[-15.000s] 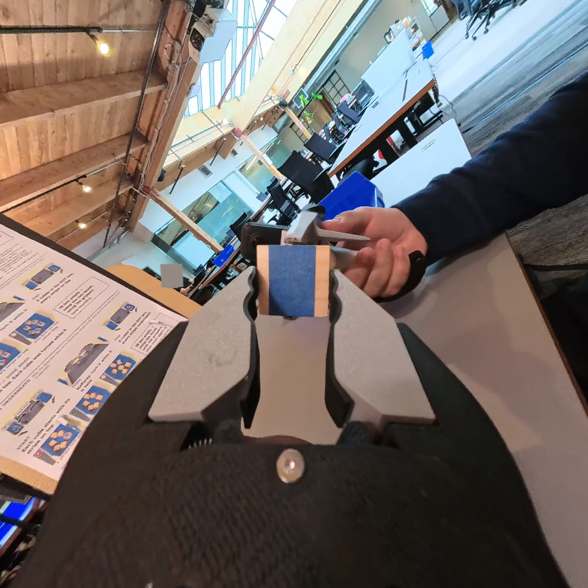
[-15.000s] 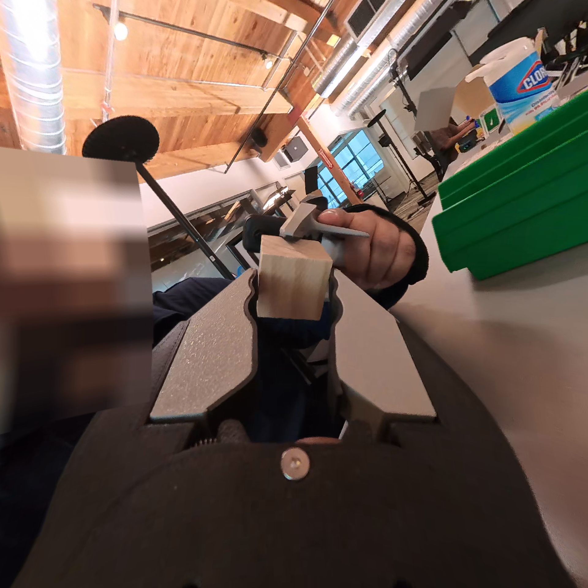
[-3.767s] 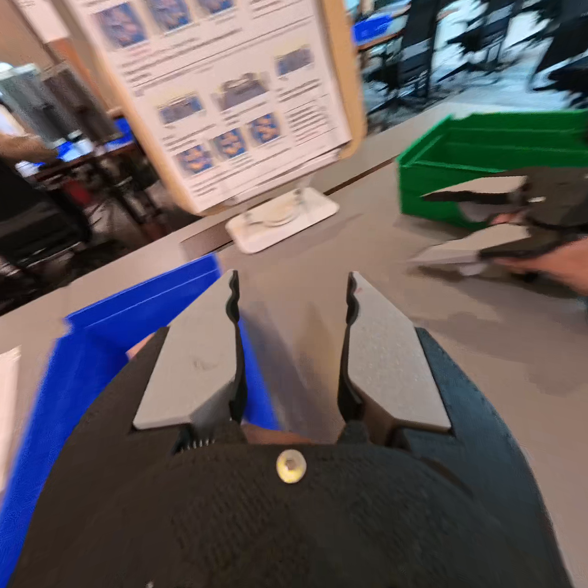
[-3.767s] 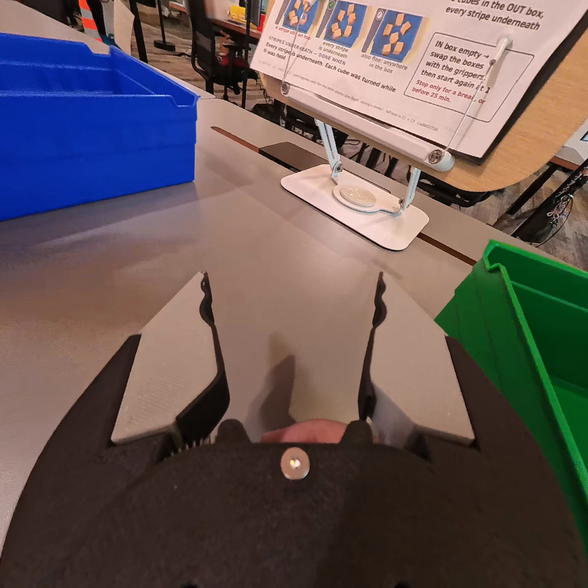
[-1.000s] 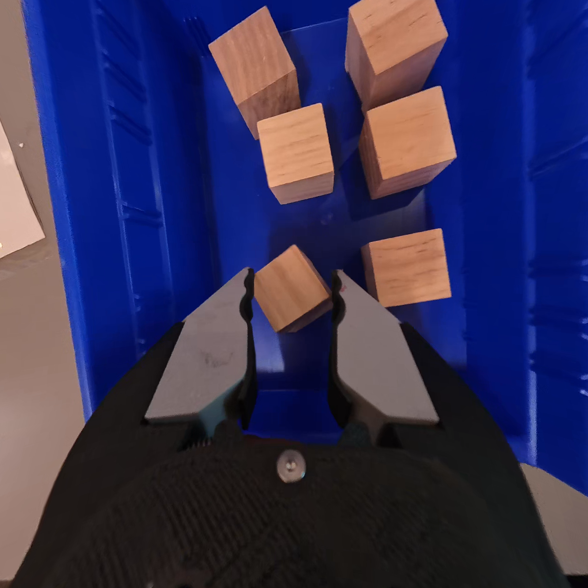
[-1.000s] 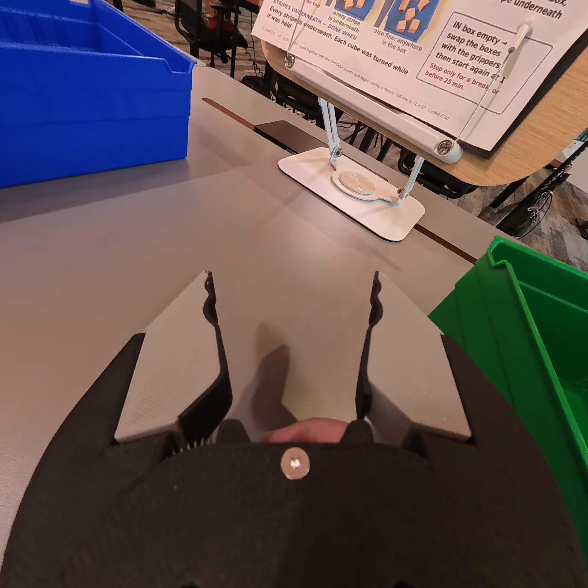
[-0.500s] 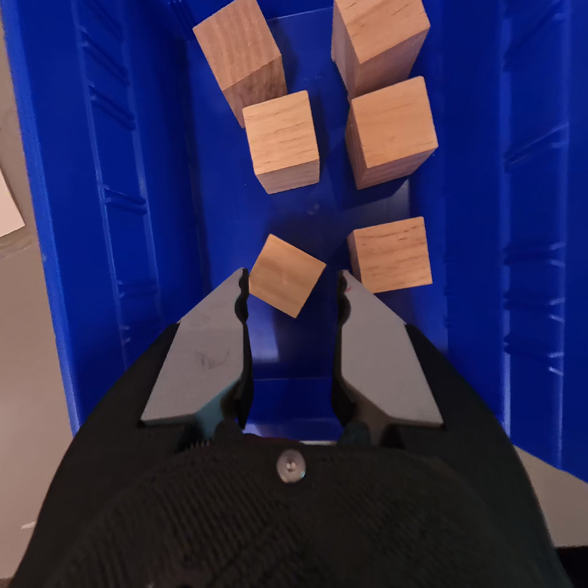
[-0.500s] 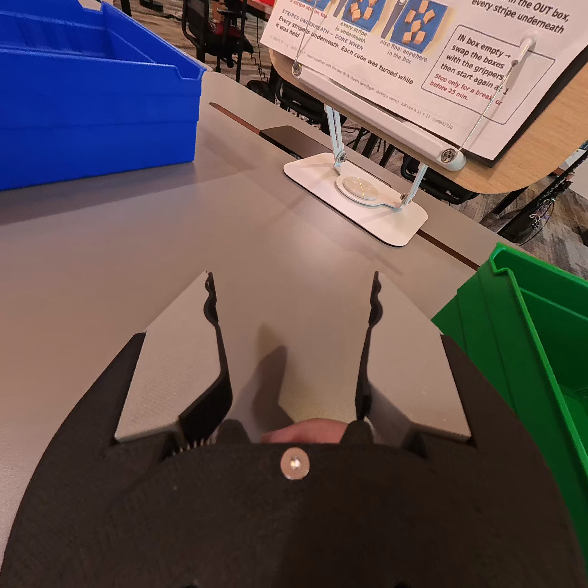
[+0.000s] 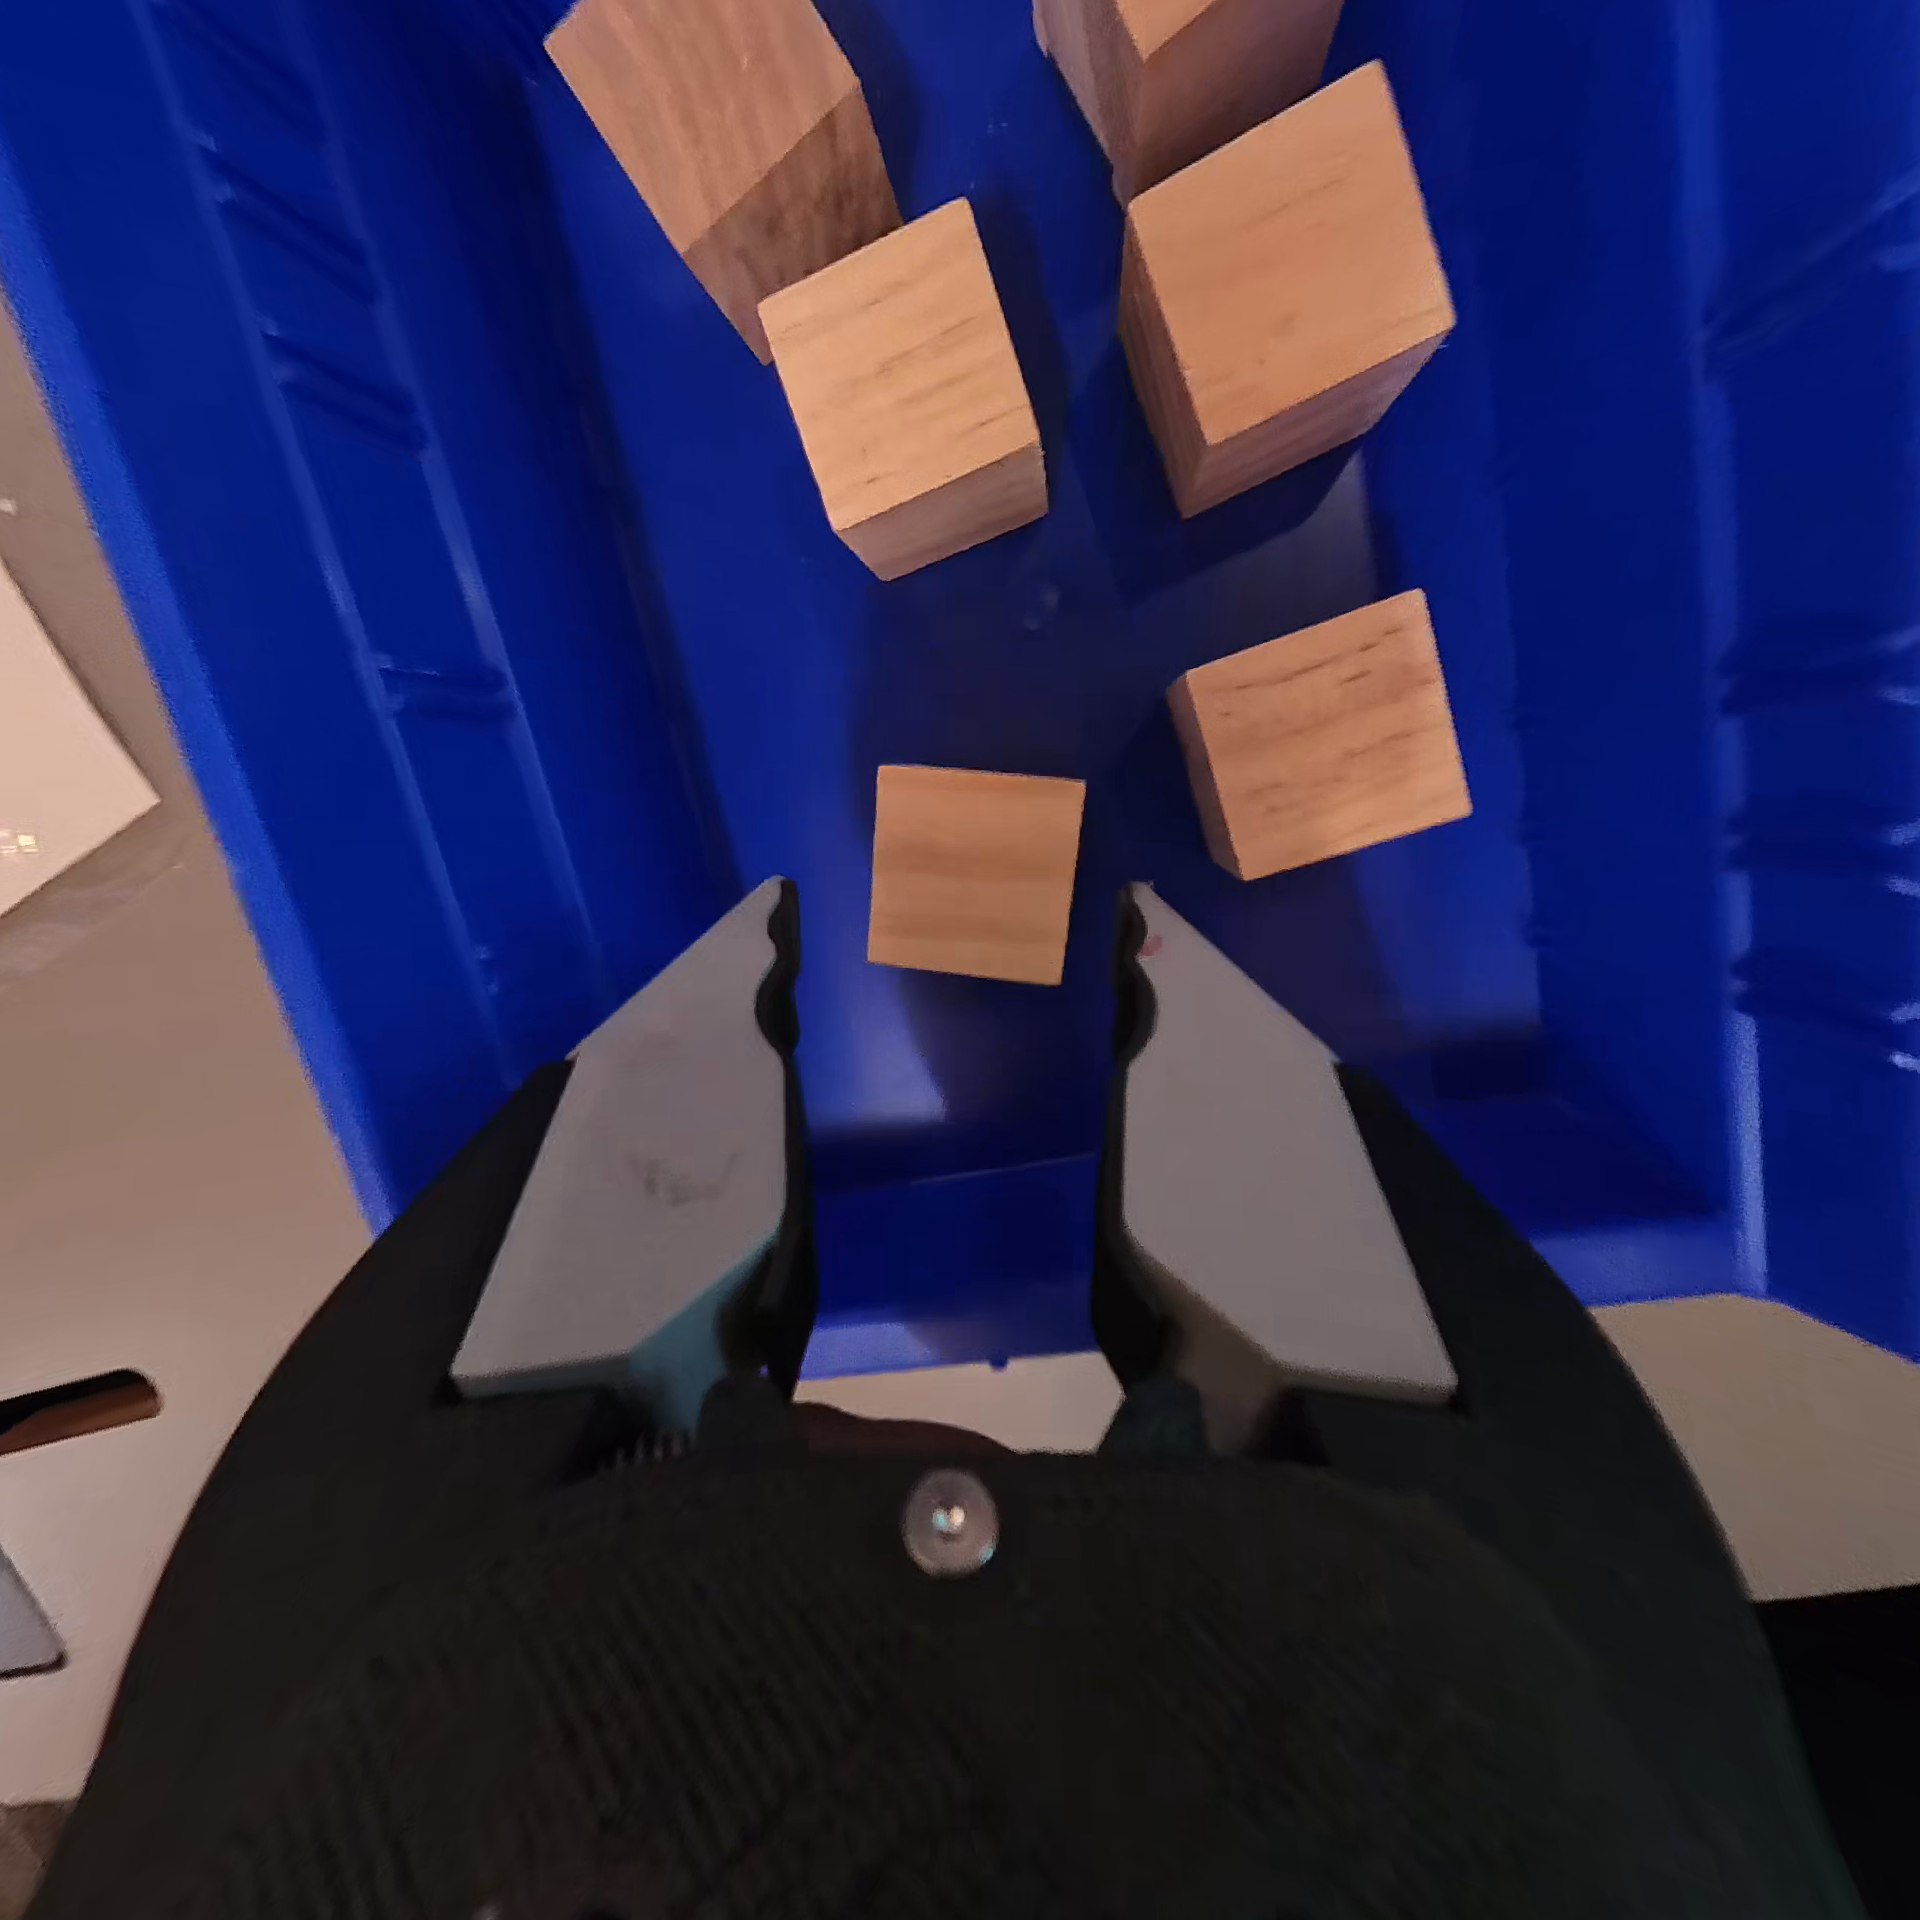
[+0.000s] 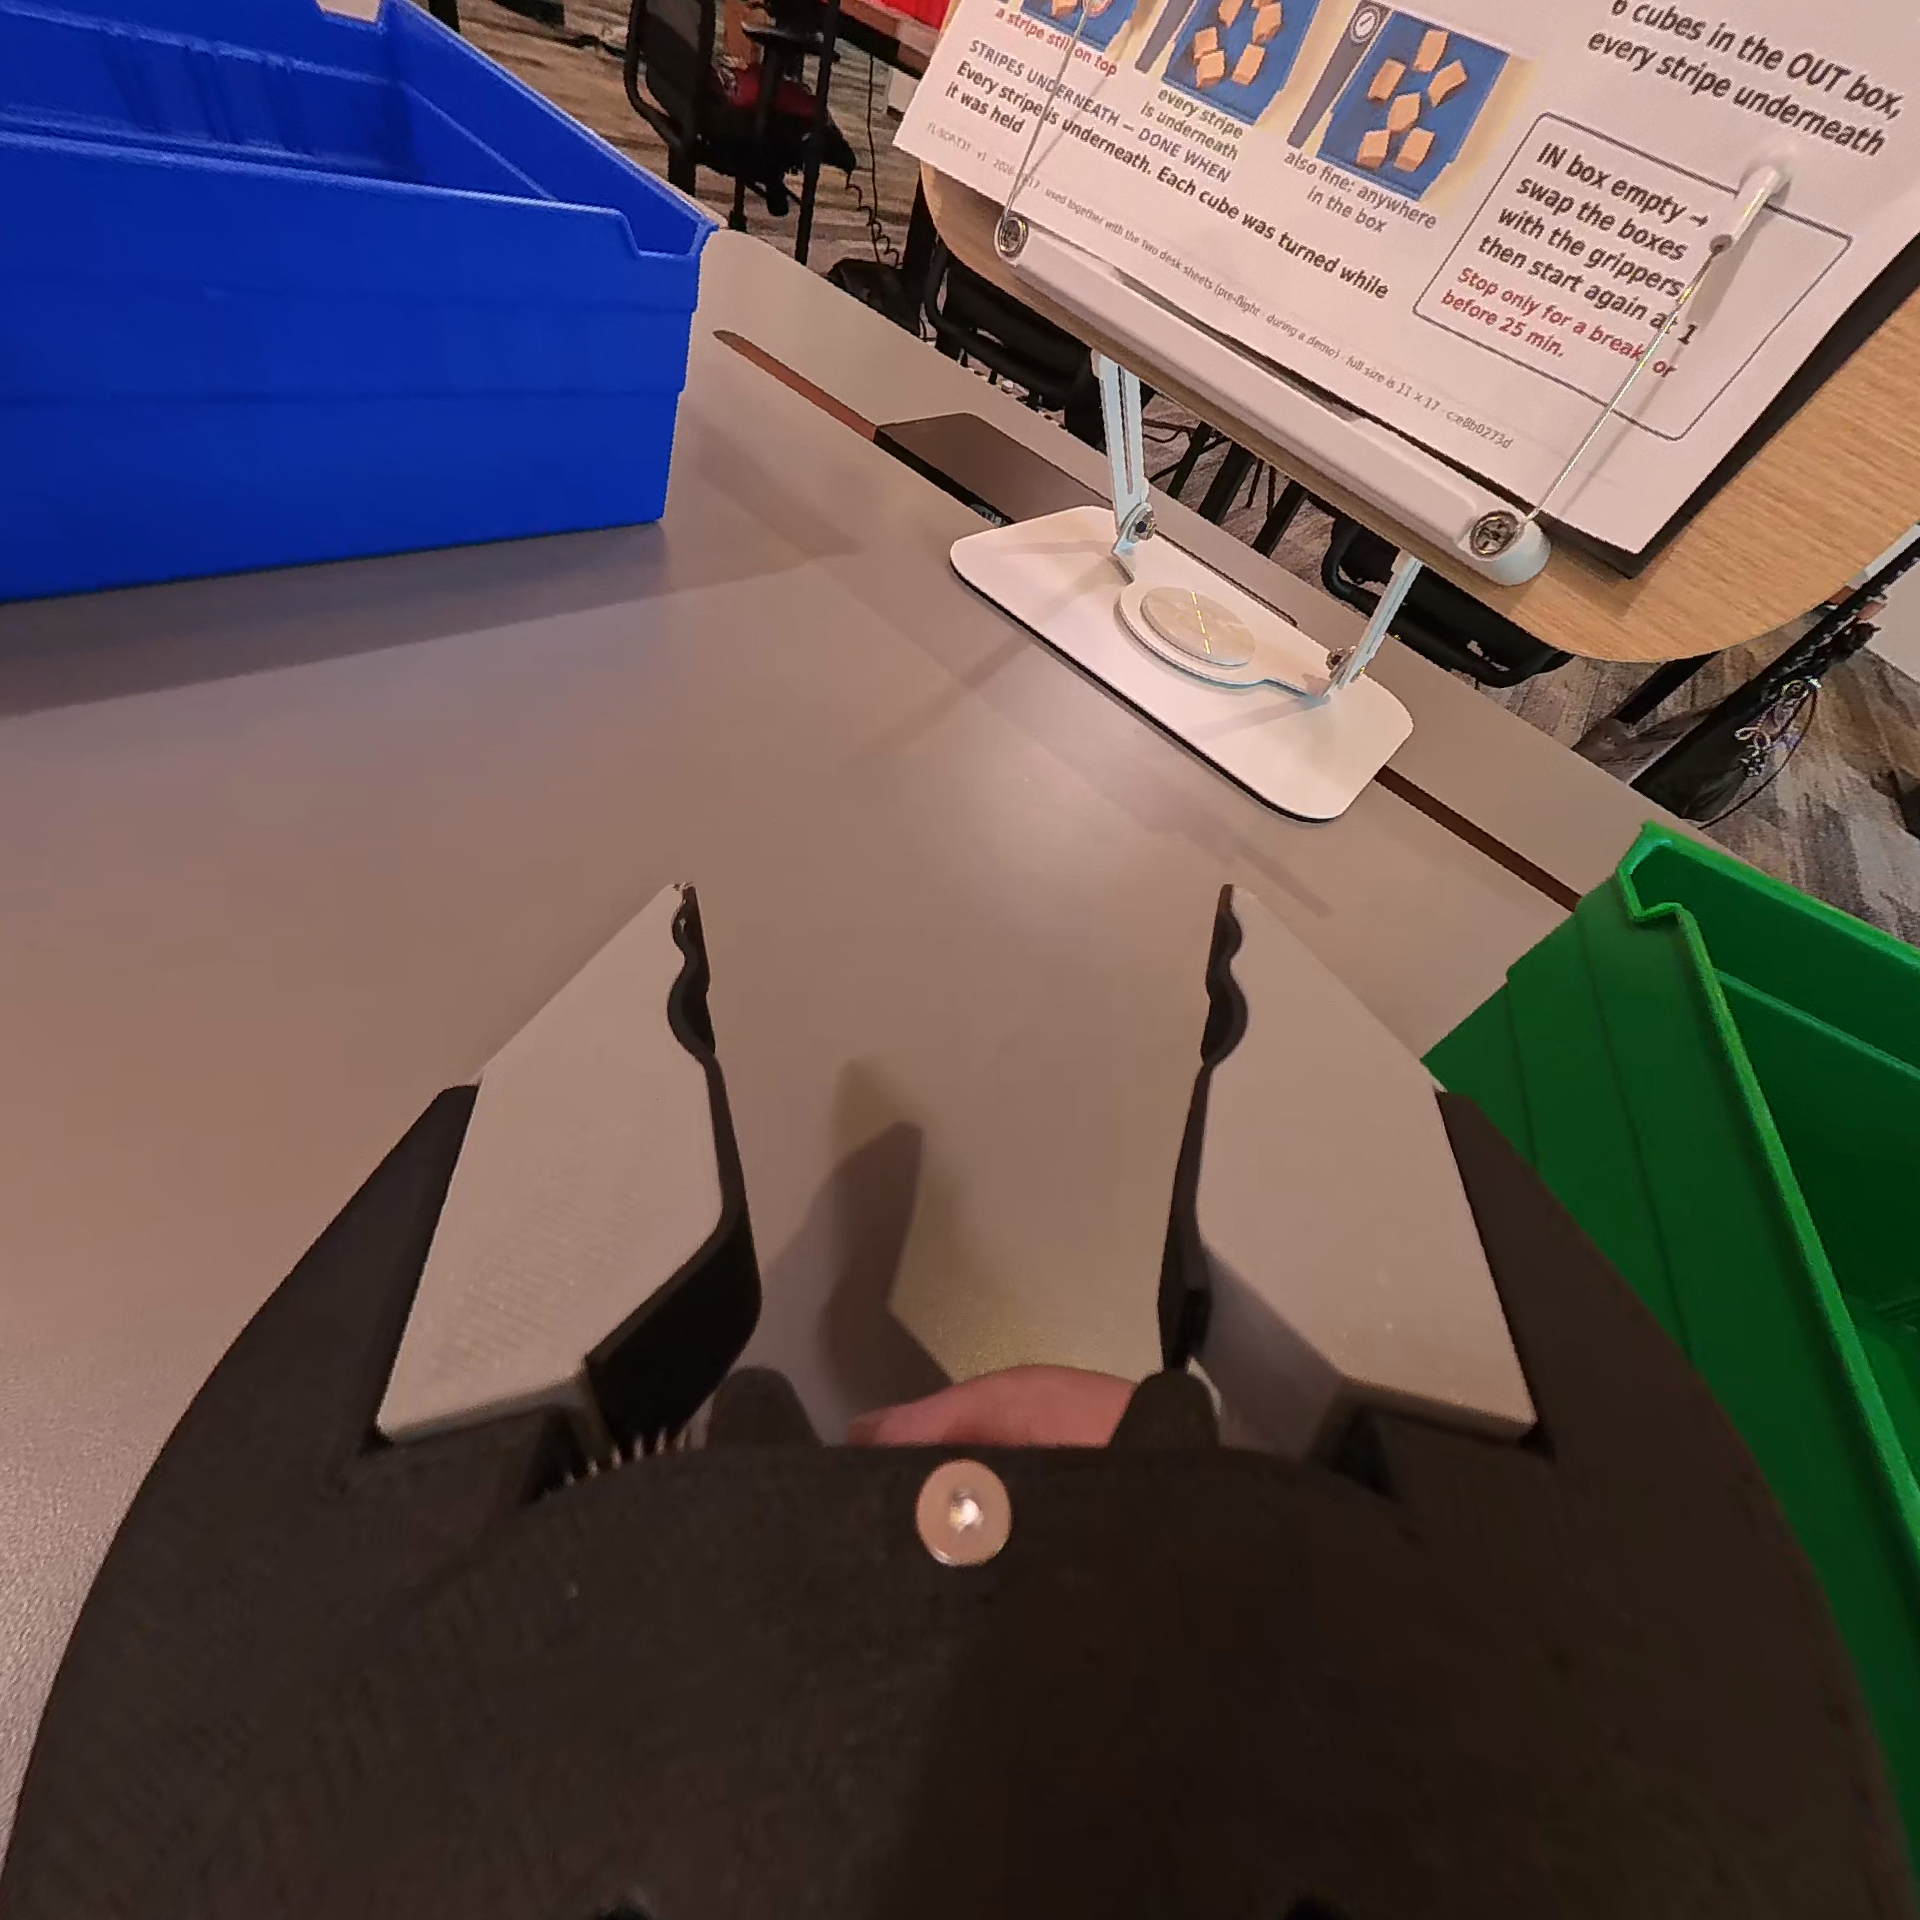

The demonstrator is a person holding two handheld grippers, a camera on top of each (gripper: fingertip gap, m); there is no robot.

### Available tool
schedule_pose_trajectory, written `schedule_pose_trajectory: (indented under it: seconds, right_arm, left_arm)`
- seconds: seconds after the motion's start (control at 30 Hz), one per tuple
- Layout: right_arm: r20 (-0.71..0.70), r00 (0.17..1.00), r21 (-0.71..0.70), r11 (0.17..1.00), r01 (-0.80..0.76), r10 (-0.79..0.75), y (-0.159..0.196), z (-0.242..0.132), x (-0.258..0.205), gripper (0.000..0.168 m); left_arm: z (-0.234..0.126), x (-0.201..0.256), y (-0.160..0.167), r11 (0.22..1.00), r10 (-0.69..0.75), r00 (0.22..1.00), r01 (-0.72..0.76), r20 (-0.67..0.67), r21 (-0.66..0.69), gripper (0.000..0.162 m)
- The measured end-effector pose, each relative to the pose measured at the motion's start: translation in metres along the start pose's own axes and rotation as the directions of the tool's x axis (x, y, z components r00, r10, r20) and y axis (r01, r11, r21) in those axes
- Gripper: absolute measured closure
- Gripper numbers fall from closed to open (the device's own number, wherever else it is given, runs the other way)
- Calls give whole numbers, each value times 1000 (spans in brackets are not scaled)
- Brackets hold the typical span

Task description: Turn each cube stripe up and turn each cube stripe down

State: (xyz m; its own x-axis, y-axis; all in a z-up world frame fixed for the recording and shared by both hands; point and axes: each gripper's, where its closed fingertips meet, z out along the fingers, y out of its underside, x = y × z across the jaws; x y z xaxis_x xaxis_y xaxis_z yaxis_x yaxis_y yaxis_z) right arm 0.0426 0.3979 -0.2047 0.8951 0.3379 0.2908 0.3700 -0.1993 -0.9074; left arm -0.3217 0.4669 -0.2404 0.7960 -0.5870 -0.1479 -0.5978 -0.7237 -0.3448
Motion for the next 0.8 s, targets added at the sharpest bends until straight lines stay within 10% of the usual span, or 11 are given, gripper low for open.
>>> schedule_pose_trajectory:
  seconds: [0.27,0.43,0.6,0.8]
  right_arm:
    - [6,1000,0,1000,-4,4,0,0,1,75]
    - [91,996,0,1000,-25,24,0,0,-11,79]
    - [473,874,34,989,-143,110,-19,-20,-62,90]
    - [856,497,43,939,-340,140,-54,-83,-103,91]
  left_arm:
    - [25,2,6,999,8,998,-11,-61,-53,118]
    - [-48,21,-51,942,106,993,-83,-53,326,118]
    - [-160,159,-102,485,474,871,-139,-126,863,118]
    - [-161,295,-95,-103,725,647,-237,236,966,118]
